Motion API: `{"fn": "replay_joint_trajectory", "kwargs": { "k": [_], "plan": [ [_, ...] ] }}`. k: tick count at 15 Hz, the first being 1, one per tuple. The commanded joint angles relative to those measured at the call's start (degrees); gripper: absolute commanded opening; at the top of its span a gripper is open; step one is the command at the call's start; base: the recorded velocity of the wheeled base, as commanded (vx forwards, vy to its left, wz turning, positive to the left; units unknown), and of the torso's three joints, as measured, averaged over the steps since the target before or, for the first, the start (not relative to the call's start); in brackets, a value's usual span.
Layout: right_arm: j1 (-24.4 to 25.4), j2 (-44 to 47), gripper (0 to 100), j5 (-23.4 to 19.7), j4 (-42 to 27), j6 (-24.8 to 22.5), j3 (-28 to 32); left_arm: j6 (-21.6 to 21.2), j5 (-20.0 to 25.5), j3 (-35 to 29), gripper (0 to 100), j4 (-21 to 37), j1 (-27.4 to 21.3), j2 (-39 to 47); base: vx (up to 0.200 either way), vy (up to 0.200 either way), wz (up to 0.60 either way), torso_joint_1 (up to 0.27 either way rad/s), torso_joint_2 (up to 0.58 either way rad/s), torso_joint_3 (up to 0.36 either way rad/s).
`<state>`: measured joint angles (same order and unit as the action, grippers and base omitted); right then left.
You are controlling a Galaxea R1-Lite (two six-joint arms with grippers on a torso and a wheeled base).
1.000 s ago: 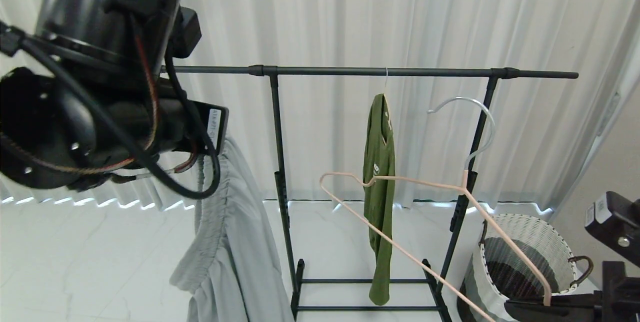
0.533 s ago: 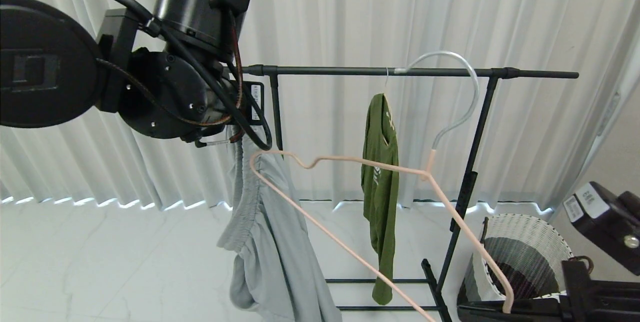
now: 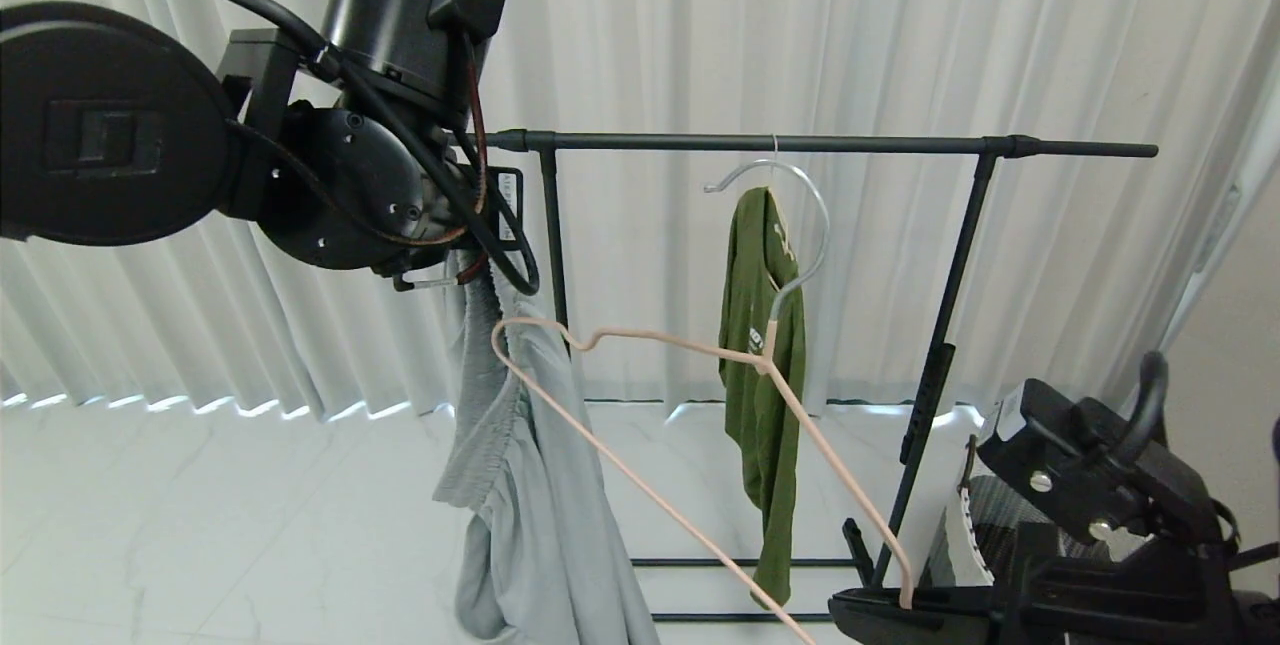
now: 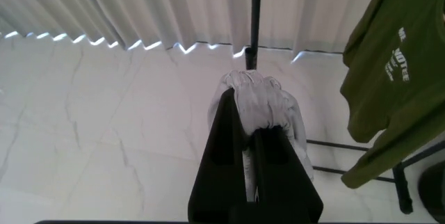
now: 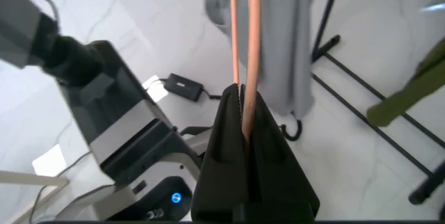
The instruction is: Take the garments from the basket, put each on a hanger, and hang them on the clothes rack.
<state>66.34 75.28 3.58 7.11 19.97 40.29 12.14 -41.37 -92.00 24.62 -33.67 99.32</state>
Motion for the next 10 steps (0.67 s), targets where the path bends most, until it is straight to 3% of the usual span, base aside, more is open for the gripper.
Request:
{"fn": "replay_joint_trajectory", "kwargs": {
  "k": [1, 7, 10],
  "plan": [
    [-0.69, 1.36, 0, 1.51, 0.1, 0.07, -0.04, -0.63, -0.11, 0.51, 0, 0.16, 0.36, -0.18, 0.0, 0.0, 0.0, 0.0, 0.0, 0.0],
    [0.28, 4.44, 0, 2.39, 7.04, 1.04, -0.3, -1.42, 0.24, 2.71, 0, 5.7, -0.08, -1.76, 0.0, 0.0, 0.0, 0.0, 0.0, 0.0],
    [0.19, 5.23, 0, 1.78, 7.92, 1.13, -1.53, -1.42, 3.23, 7.63, 0, 6.84, -0.87, -6.5, 0.0, 0.0, 0.0, 0.0, 0.0, 0.0]
  ]
}}
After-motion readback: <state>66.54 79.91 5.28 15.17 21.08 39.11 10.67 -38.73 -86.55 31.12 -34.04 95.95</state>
